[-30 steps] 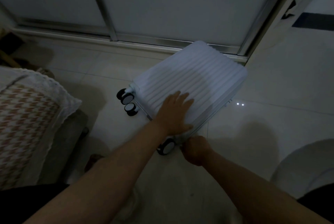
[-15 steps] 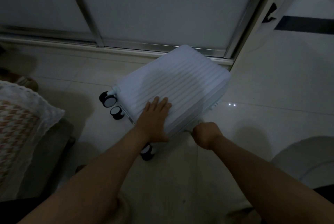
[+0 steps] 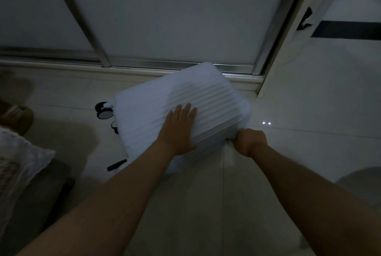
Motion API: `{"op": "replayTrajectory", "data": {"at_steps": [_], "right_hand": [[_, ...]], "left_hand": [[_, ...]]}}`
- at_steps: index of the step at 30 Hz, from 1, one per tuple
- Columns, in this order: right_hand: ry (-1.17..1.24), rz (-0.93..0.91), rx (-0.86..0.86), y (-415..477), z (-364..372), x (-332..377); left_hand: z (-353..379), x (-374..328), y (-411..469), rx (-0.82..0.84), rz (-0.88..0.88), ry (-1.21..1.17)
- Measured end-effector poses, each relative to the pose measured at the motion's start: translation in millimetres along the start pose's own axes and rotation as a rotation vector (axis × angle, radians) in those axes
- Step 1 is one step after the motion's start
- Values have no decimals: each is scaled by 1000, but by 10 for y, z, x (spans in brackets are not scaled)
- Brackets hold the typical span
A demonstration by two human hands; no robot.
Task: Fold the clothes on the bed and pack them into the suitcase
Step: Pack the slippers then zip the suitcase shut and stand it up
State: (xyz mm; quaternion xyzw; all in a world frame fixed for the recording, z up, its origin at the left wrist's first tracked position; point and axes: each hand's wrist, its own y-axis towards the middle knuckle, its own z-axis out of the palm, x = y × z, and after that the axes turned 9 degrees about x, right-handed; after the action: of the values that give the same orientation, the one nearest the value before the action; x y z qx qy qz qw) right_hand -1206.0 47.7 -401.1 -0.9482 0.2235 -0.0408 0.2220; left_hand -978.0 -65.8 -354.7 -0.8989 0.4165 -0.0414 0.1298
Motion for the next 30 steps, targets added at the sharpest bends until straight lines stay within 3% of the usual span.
{"op": "replayTrajectory", "data": {"at_steps": [4,6,7,9,12,18,22,27,30], "right_hand": [[173,-76,-519,60,-206,-89],[252,-121,-657,160,-358,-41],[320,-148,-636,233,-420,8],[444,-173,-395,327,-492,134],[226,-136,-109,373,-507,264],[72,-117,-217,-70,-433,433],[46,-193,-216,-441,-344,666],[-56,-358,-79,-863,-357,1054],[-172,-429,118,-995,-525,1240]], "left_hand": [[76,-249,367,33,-24,-46],[134,-246,408,30,-10,-3],[151,-227,398,22,-2,12],[162,-190,360,23,28,16],[123,-138,296,39,57,20],[-43,19,16,120,122,60],[-160,248,-332,185,47,100],[-312,594,-636,370,-61,-7],[-440,608,-691,399,-122,-194]]}}
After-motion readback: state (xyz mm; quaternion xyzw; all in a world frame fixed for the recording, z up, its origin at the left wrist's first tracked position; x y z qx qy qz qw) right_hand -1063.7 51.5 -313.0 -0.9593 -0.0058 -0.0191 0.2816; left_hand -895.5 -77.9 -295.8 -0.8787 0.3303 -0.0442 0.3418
